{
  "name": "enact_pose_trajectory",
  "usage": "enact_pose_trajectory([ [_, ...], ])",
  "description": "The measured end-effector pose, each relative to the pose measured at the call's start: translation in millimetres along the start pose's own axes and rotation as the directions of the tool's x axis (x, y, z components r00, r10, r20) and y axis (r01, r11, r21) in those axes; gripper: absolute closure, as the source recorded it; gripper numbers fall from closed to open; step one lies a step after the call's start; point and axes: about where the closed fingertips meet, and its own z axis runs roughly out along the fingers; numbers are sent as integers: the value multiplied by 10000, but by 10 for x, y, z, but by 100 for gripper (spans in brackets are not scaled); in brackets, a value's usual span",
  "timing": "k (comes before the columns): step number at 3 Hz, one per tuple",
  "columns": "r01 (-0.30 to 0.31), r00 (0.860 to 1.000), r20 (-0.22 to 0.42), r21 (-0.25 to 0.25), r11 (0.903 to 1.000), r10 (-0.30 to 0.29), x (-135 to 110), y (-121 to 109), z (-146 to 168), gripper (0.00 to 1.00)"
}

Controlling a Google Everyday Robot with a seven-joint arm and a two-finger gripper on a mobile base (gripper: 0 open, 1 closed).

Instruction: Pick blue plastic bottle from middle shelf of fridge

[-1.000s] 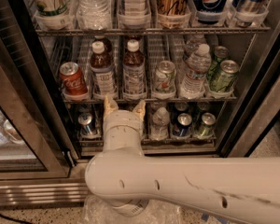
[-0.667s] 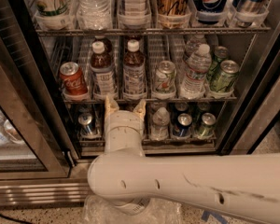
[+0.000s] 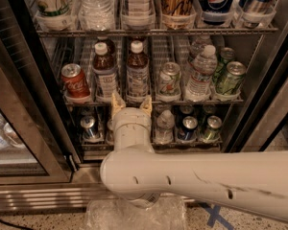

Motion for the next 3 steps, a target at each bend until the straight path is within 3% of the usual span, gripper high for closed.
enact_pose_trajectory([
  [3,276,9994,220,-278,9992,-270,-90,-54,386,34],
])
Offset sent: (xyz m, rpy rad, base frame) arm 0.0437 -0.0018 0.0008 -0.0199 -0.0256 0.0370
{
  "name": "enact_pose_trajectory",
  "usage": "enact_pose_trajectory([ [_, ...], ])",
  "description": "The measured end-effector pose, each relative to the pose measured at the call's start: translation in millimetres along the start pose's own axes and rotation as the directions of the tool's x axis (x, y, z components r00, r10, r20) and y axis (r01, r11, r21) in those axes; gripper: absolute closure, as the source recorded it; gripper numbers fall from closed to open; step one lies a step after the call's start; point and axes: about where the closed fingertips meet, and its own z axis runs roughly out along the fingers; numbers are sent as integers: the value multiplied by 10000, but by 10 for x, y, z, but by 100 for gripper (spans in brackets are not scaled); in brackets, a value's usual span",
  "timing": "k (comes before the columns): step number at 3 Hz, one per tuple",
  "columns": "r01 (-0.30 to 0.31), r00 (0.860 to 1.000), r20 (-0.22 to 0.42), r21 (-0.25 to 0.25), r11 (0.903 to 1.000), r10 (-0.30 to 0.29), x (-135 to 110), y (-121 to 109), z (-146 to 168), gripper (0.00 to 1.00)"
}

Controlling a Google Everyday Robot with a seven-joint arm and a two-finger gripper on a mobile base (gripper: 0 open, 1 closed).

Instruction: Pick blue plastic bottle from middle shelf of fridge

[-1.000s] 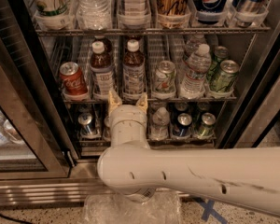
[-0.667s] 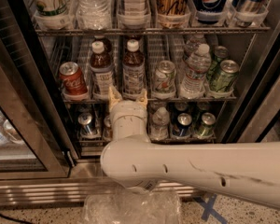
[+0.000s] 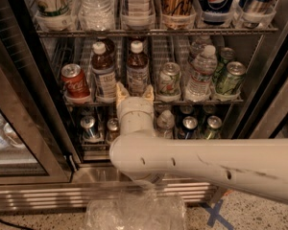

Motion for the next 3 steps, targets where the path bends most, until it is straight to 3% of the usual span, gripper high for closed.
enact_pose_trajectory([
  [3,273,9992,275,339,9991,-282,-124,-231,250,34],
])
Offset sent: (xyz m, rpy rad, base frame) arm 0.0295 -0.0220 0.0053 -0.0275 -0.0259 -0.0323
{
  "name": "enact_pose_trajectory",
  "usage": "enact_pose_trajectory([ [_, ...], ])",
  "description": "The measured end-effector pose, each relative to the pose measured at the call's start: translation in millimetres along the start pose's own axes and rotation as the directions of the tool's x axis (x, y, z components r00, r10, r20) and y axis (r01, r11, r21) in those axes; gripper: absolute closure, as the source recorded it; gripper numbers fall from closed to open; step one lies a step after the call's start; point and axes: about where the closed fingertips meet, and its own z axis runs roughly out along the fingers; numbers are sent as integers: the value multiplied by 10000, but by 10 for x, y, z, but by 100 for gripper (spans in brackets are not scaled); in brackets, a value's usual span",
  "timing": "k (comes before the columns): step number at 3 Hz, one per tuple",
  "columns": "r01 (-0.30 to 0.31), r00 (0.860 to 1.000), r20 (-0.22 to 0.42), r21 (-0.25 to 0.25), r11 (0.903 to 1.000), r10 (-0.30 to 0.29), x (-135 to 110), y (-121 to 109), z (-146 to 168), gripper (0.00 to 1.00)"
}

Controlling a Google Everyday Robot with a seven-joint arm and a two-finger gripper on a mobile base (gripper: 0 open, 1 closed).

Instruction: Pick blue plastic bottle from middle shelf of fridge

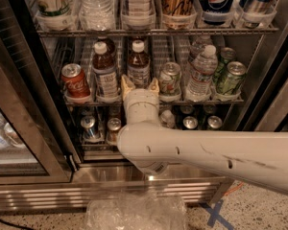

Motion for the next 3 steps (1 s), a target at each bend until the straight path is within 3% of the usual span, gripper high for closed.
enact_pose_trajectory([
  [3,-42,10000,-31,21,10000,42,-19,-23,6,98],
])
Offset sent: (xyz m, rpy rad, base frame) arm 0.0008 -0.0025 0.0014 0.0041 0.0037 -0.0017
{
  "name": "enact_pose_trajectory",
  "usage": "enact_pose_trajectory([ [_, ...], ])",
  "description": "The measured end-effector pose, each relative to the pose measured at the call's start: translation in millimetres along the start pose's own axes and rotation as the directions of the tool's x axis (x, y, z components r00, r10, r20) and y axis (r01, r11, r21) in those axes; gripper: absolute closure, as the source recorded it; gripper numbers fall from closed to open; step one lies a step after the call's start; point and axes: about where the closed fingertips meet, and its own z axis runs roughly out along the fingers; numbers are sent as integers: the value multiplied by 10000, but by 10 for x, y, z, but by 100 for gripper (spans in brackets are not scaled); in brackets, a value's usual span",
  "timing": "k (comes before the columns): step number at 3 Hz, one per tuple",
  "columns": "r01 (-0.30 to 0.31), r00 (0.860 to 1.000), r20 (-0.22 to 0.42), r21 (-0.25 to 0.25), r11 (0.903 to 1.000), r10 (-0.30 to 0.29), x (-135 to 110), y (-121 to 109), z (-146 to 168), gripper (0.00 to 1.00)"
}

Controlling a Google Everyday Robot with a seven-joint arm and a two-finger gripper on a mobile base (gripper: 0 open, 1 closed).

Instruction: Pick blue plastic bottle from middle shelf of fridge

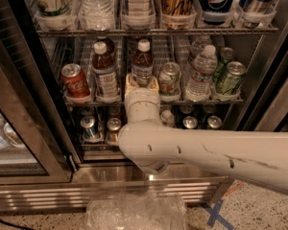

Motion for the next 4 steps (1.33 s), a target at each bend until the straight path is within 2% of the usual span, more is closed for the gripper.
enact_pose_trajectory([
  [1,148,9972,730,302,9994,-170,-121,3,-4,100],
  [2,150,9790,2028,349,9993,-218,-234,222,-64,100],
  [3,-92,9408,3384,784,9969,-179,-492,250,-192,100],
  [4,-261,9251,3795,899,9956,-100,-603,221,-285,100],
])
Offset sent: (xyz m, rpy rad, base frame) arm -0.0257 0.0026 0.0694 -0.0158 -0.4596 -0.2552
